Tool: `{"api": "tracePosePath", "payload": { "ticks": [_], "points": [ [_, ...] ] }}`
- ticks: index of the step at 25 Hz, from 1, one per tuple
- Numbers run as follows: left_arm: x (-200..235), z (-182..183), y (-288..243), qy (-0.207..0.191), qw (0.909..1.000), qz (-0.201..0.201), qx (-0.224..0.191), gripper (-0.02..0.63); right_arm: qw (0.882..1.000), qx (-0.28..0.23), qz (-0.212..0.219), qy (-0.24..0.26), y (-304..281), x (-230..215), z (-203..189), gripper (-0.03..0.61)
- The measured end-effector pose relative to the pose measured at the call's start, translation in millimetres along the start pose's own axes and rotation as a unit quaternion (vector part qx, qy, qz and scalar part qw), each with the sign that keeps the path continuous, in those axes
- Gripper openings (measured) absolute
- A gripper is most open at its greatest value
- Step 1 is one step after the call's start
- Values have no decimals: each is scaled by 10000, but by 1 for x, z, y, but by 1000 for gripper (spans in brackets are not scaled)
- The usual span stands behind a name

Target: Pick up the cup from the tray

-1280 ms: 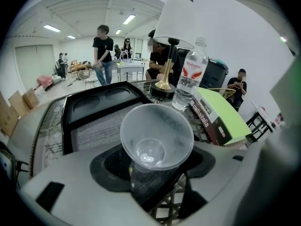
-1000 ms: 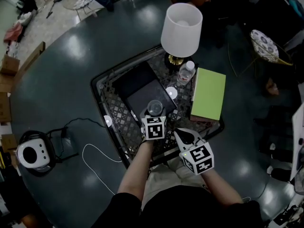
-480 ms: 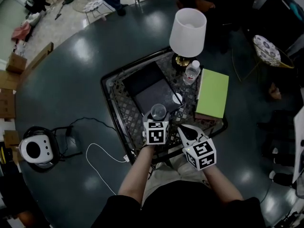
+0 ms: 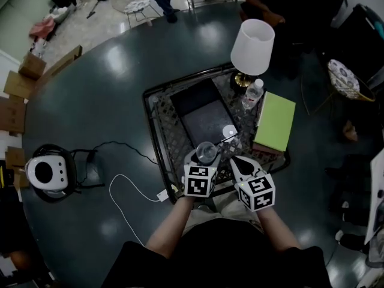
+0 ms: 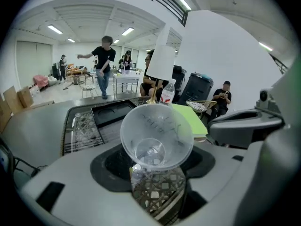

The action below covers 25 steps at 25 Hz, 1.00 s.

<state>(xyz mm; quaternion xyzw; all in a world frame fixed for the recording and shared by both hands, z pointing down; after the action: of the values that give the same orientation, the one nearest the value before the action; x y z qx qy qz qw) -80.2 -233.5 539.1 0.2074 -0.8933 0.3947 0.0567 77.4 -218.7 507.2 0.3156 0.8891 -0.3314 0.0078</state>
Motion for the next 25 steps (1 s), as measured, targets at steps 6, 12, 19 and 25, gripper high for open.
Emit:
{"api": "tracePosePath", "payload": {
  "ticks": [6,12,19,25],
  "points": [
    [-9,-6,41,178,9994,-82,-284,288,9999,-83,35,139,9,10,1,11],
    [-17,-14,70,181,9988,-132,-428,288,9996,-100,90,238,16,21,-3,11],
    [-17,-14,86,148,9983,-87,-562,288,9988,-87,153,459,18,30,-4,11],
    [-18,-14,89,151,9981,-90,-591,288,9982,-75,177,570,18,33,-1,11]
  ]
}}
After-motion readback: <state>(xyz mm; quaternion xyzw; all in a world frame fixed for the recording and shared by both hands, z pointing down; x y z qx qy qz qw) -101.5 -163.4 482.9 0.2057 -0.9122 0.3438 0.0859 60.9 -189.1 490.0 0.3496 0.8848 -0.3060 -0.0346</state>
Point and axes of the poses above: the fingertips, and each gripper's own axes: y backward along the fingers, x to its left, z out of its top, the point moved 9 cm from there along y, backward along the fingers, and after that the axes turned 5 degrees about -z, right-handed, at the moved point
